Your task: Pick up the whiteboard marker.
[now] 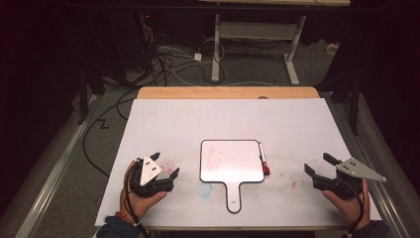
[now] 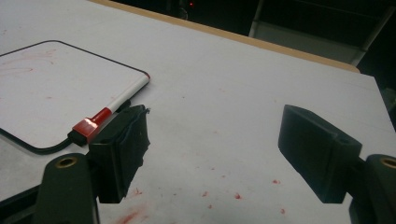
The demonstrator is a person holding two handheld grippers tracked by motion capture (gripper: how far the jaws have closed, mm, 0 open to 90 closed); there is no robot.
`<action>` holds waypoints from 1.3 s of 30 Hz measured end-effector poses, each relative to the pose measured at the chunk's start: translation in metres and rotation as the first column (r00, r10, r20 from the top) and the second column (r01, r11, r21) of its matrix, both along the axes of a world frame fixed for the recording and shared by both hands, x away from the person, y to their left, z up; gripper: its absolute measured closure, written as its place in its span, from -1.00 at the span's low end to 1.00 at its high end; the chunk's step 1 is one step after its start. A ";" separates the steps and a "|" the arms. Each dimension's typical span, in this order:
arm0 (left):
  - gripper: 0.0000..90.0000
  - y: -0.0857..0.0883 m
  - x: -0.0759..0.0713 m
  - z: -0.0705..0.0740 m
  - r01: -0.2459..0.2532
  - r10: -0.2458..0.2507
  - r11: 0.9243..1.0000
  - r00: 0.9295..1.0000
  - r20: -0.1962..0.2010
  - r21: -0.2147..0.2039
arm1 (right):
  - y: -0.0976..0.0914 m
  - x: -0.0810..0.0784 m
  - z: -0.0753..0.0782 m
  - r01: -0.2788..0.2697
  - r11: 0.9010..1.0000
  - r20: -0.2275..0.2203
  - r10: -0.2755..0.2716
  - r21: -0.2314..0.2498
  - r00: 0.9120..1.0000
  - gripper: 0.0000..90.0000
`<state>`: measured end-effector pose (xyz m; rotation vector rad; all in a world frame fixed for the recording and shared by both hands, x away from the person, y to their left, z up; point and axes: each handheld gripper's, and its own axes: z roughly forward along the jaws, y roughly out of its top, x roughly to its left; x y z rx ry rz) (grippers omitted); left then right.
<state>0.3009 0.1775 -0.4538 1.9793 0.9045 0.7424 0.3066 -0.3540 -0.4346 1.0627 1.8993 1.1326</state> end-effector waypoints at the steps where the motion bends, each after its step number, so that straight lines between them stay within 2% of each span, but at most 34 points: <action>1: -0.56 -0.001 0.000 0.000 0.002 -0.002 1.000 1.000 -0.004 0.013 | 0.000 0.000 0.000 0.001 1.000 -0.002 -0.001 0.001 1.000 -0.45; 9: -0.56 -0.002 0.001 -0.001 0.007 -0.007 1.000 1.000 -0.009 0.016 | 0.001 -0.001 0.000 -0.002 1.000 -0.006 0.002 0.001 1.000 -0.46; 16: -0.56 -0.003 -0.001 -0.004 0.014 -0.014 1.000 1.000 -0.022 0.024 | 0.004 0.003 -0.001 -0.016 1.000 -0.044 0.017 0.003 0.999 -0.42; 20: -0.56 -0.004 -0.003 -0.004 0.017 -0.016 0.999 1.000 -0.019 0.043 | 0.009 0.009 0.001 -0.067 0.998 -0.084 0.068 0.014 0.994 -0.40; 23: -0.56 -0.003 -0.004 -0.004 0.012 -0.011 0.999 1.000 -0.021 0.040 | 0.013 0.015 0.002 -0.074 0.997 -0.127 0.076 0.024 0.989 -0.37; 31: -0.56 -0.003 -0.004 -0.004 0.012 -0.010 0.999 1.000 -0.024 0.052 | 0.023 0.031 0.008 -0.084 0.996 -0.184 0.089 0.031 0.979 -0.23; 39: -0.56 -0.005 -0.003 -0.005 0.016 -0.014 0.998 0.999 -0.030 0.055 | 0.032 0.045 0.014 -0.104 0.993 -0.235 0.116 0.063 0.965 -0.09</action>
